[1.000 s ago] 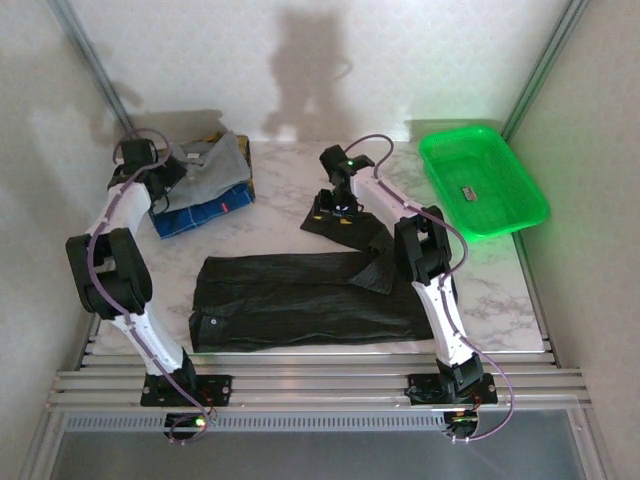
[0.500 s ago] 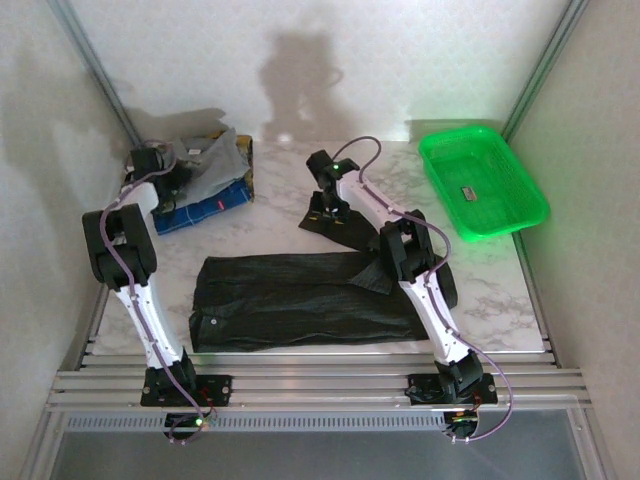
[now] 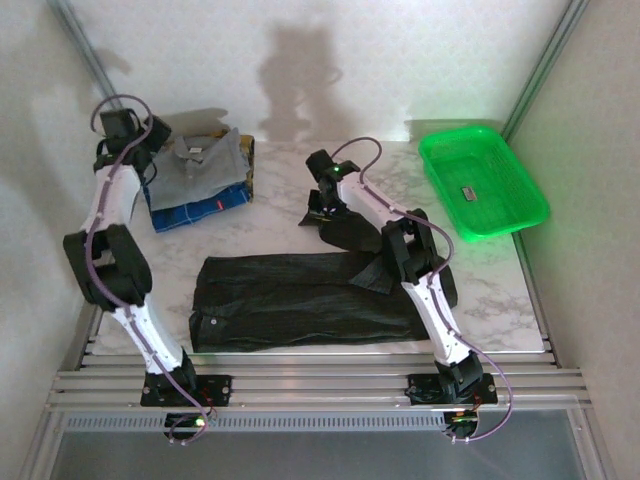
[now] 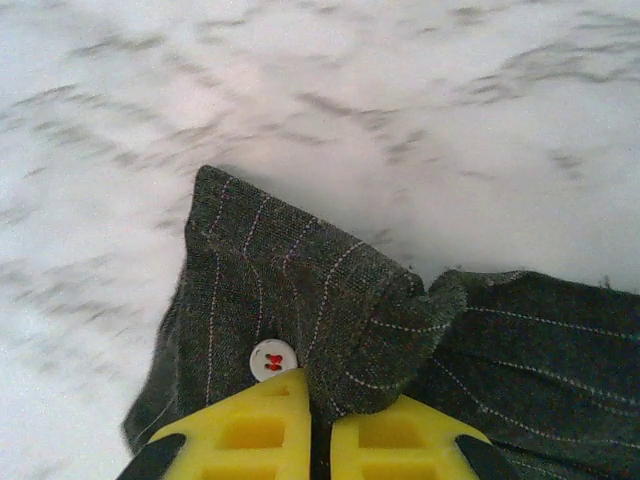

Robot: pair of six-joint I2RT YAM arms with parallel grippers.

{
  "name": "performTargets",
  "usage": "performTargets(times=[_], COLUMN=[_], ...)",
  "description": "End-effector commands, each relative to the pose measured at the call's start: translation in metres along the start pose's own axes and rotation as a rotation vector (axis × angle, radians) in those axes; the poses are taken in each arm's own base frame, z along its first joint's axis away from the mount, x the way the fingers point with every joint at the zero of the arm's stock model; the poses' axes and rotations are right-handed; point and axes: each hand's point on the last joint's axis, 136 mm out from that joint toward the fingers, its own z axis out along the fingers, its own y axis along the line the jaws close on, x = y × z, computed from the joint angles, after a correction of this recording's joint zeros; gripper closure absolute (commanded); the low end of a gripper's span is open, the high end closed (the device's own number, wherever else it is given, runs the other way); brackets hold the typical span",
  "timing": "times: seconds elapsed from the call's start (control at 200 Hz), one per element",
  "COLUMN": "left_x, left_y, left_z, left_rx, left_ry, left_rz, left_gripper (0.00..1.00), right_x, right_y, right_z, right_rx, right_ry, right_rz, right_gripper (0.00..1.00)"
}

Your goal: Fold and stack the long sleeve shirts

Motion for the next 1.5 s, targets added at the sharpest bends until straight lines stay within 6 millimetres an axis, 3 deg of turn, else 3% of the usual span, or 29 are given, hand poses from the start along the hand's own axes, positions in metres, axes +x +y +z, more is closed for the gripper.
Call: performTargets(times=[0.0,0.115,0.215,0.415,0.445,0.696,0.861,1.006,1.106,1.276,1.427,1.492], left_x=[-0.037,-0.029,-0.020,0.010,0.016,0.073,0.103,0.121,0.133,0.158,0.173,0.176], left_y=[-0.012,-0.007,-0.004,0.003,0.003,0.001,0.000,0.010,0.019,0.050,0.076,0.082], left_z=[-0.065,-0.097,-0.127,-0.168,-0.172,-0.193,-0.207,-0.219,-0.224,-0.220,-0.219,-0.220], left_rx=[-0.023,-0.043,-0.030,0.005,0.015,0.111,0.146,0.152,0.147,0.061,-0.024,-0.049], left_ry=[-0.108,-0.093,-0.102,-0.064,-0.049,0.058,0.103,0.131,0.144,0.174,0.181,0.187], left_rz=[-0.004,-0.019,-0.034,-0.019,-0.018,-0.005,-0.002,0.001,0.016,0.044,0.045,0.032], left_gripper=[0.00,0.01,0.00,0.00,0.00,0.00,0.00,0.00,0.00,0.00,0.01,0.00], right_x=[-0.012,0.006,0.036,0.088,0.105,0.186,0.221,0.237,0.234,0.233,0.238,0.233], right_y=[0.065,0.100,0.127,0.153,0.163,0.171,0.184,0.189,0.191,0.211,0.217,0.219], right_z=[-0.074,-0.106,-0.127,-0.153,-0.155,-0.135,-0.126,-0.103,-0.087,-0.068,-0.043,-0.044], right_rx=[-0.292,-0.473,-0.580,-0.631,-0.640,-0.553,-0.517,-0.489,-0.453,-0.457,-0.454,-0.457], right_ry=[-0.085,-0.046,0.027,0.113,0.137,0.243,0.248,0.276,0.280,0.331,0.386,0.394], right_rz=[-0.131,-0.205,-0.272,-0.314,-0.328,-0.291,-0.333,-0.331,-0.336,-0.347,-0.309,-0.303], right_gripper=[0.98,0.98,1.00,0.99,0.99,0.98,0.96,0.93,0.93,0.88,0.60,0.49])
